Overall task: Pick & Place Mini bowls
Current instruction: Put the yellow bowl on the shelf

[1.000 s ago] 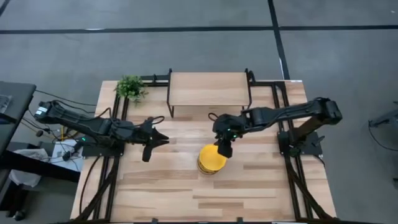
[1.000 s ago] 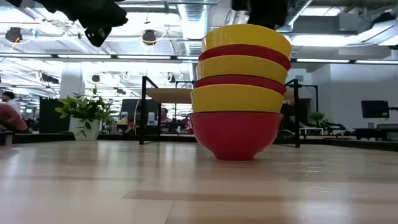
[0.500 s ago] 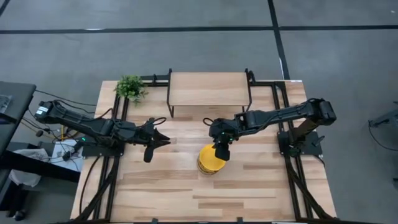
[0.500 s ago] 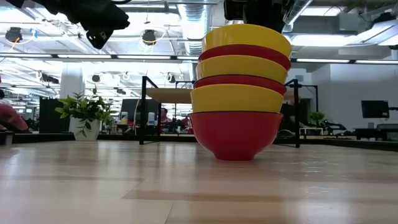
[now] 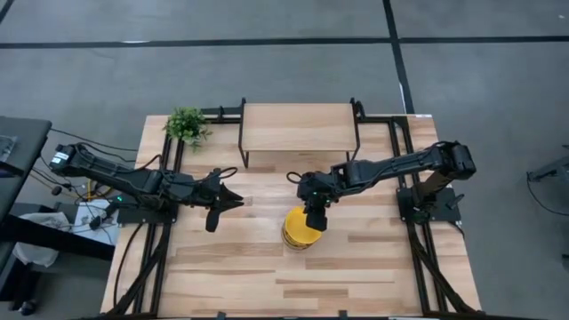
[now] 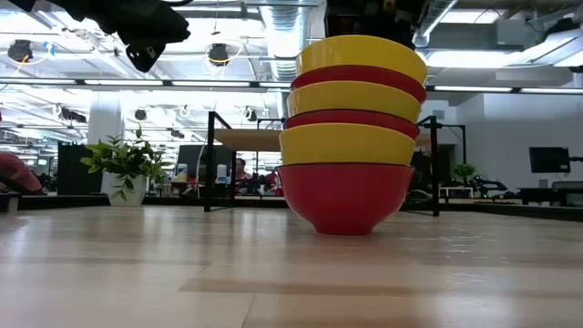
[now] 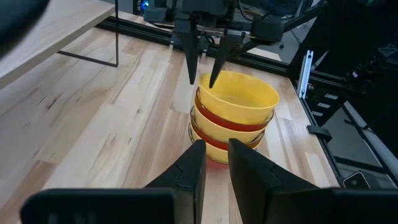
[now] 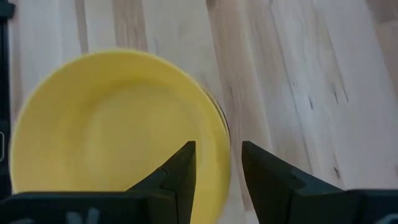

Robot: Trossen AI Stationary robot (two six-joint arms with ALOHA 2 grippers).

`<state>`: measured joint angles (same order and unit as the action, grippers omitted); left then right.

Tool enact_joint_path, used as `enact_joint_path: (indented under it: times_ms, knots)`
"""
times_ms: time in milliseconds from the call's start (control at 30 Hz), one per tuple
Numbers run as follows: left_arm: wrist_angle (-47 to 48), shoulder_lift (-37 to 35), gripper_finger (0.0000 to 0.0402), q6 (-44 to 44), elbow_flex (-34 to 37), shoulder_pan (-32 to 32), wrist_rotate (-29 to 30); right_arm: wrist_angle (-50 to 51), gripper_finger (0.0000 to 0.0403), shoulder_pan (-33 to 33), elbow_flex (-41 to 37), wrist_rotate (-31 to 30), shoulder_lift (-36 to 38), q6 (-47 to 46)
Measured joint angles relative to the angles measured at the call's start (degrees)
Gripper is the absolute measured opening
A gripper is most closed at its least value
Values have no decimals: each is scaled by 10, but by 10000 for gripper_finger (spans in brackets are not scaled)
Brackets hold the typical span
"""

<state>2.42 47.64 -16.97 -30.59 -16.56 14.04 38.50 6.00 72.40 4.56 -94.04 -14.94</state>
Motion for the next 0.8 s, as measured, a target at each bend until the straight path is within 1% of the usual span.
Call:
enact_joint_path:
  times_ms: [633,700,800]
  knots:
    - [-3,0,67,0,0,0,0,0,117,0,0,0,0,0]
    - [-3,0,67,0,0,0,0,1,112,0,0,0,0,0]
    - [-3,0,67,0,0,0,0,1,93,0,0,0,0,0]
